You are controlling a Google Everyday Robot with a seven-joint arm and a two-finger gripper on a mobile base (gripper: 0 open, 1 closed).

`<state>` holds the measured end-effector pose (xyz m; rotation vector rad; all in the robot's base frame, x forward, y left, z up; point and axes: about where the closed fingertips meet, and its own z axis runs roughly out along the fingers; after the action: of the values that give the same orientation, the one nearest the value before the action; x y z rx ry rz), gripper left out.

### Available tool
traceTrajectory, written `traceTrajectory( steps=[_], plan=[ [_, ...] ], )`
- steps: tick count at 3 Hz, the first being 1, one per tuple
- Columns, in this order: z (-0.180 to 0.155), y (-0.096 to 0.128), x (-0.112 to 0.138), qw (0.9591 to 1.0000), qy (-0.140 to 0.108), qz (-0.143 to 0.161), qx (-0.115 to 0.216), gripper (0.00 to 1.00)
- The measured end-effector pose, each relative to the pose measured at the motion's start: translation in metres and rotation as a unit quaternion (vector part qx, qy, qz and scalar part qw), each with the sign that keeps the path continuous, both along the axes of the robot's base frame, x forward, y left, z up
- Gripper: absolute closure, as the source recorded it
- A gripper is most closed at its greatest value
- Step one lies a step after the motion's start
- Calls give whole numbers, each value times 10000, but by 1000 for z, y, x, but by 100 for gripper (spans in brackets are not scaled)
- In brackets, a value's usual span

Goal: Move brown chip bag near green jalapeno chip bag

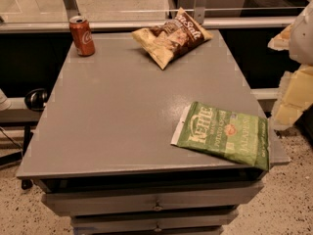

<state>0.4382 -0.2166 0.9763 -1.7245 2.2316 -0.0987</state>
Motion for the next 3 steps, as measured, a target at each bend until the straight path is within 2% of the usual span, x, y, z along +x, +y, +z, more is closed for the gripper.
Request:
traceTrajectory(
  steps=[1, 2, 3],
  plan=[
    [0, 0, 0, 10000, -1, 0, 0, 0],
    [4, 0, 16, 9994, -228, -61, 245, 0],
    [6, 7, 70, 9944, -607, 130, 854, 0]
  ],
)
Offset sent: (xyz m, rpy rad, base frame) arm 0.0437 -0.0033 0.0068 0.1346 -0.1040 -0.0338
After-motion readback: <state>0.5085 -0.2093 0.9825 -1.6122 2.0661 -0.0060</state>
